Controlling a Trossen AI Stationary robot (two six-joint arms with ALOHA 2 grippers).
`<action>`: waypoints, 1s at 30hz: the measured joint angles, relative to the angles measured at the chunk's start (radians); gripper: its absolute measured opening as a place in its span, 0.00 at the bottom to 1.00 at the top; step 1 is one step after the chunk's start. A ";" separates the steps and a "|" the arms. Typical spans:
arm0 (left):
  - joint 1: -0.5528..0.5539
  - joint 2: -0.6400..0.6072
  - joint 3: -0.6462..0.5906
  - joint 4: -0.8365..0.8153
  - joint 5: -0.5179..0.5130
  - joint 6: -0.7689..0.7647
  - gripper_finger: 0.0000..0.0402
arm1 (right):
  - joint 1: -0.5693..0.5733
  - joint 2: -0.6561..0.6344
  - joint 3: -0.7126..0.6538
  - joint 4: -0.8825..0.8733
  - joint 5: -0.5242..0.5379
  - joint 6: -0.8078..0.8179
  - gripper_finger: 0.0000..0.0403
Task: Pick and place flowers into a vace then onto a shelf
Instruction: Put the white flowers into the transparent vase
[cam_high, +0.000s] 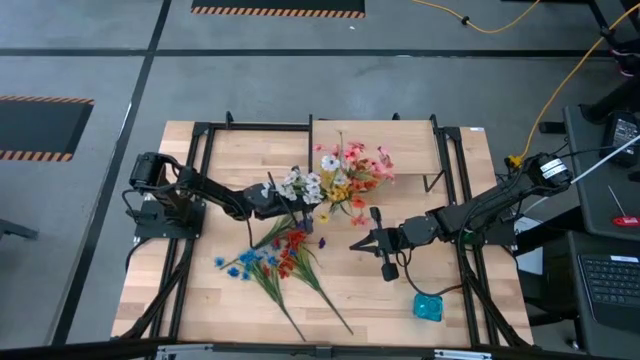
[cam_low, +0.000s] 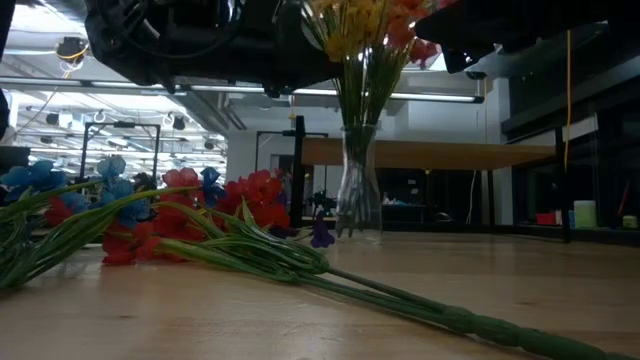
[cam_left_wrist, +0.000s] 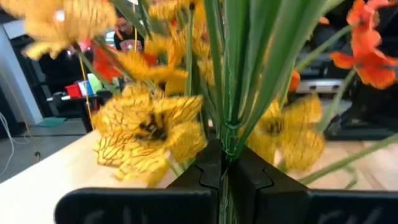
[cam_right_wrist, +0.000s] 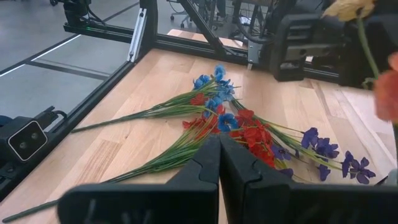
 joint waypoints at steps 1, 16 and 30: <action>0.000 0.000 0.000 -0.012 0.000 -0.001 0.02 | 0.000 0.000 0.000 0.000 0.000 0.000 0.01; 0.026 0.000 0.000 -0.113 0.001 -0.040 0.02 | 0.000 0.000 0.000 0.000 0.000 0.000 0.01; 0.032 0.000 0.000 -0.163 -0.001 -0.050 0.11 | 0.000 0.000 0.000 -0.001 0.000 0.000 0.01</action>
